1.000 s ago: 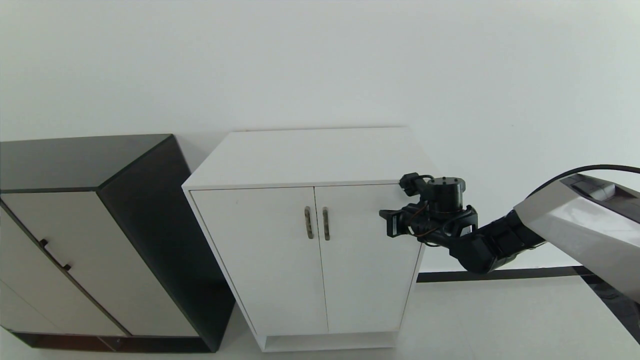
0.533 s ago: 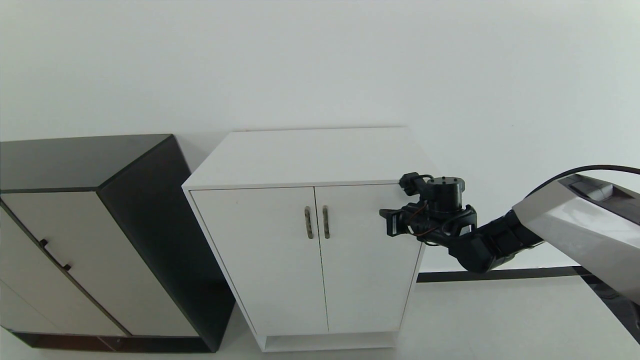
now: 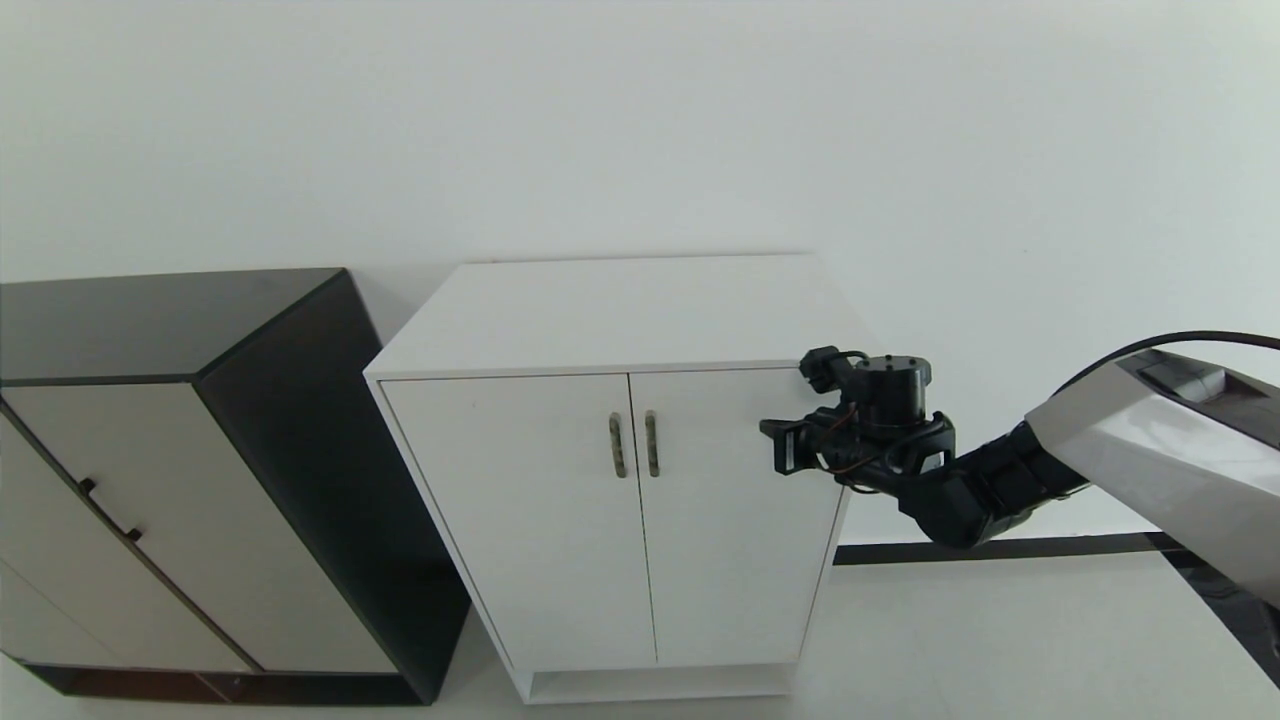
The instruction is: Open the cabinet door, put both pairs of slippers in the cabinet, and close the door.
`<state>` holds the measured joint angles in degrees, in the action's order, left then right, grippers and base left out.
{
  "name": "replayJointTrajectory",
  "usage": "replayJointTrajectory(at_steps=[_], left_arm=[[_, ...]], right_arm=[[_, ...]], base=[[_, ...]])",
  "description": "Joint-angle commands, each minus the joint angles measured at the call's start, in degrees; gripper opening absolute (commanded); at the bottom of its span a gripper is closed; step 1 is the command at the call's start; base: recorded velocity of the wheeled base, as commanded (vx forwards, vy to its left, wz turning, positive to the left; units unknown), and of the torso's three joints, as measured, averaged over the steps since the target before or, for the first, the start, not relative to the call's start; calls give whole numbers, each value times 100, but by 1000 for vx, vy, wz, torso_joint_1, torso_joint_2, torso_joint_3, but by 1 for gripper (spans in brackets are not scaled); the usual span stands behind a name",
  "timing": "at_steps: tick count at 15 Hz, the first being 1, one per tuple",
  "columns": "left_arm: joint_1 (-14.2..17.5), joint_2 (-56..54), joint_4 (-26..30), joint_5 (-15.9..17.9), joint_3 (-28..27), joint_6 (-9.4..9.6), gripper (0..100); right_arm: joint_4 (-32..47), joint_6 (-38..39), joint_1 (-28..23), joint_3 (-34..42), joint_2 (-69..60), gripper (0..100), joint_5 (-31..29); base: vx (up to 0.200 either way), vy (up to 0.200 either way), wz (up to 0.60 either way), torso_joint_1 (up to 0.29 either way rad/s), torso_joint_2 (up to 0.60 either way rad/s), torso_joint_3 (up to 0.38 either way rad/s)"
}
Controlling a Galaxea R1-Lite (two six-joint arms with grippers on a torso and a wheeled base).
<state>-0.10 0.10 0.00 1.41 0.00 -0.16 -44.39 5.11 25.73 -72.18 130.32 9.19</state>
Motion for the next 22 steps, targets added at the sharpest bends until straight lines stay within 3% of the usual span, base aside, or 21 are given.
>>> replayJointTrajectory(at_steps=[1, 3, 11, 13, 16, 19, 22], left_arm=[[1, 8, 0, -1, 0, -2, 0], [1, 8, 0, -1, 0, -11, 0], [1, 8, 0, -1, 0, -11, 0], [1, 8, 0, -1, 0, -11, 0], [1, -1, 0, -10, 0, -19, 0], [1, -1, 0, -10, 0, -28, 0], [1, -1, 0, -10, 0, -37, 0]], right_arm=[[-70, -1, 19, 257, -314, 0, 4], [-88, -10, 28, 626, -657, 0, 4], [-624, -449, -192, 3887, -3417, 0, -216], [-615, -493, -385, 4476, -4014, 0, -322], [-580, -502, -1088, 5759, -5262, 0, -348], [-105, -862, -1853, 6401, -6264, 0, -286], [888, -862, -1967, 6664, -7459, 0, -216]], base=[[0, 0, 0, 0, 0, 0], [0, 0, 0, 0, 0, 0], [0, 0, 0, 0, 0, 0], [0, 0, 0, 0, 0, 0], [0, 0, 0, 0, 0, 0], [0, 0, 0, 0, 0, 0], [0, 0, 0, 0, 0, 0]])
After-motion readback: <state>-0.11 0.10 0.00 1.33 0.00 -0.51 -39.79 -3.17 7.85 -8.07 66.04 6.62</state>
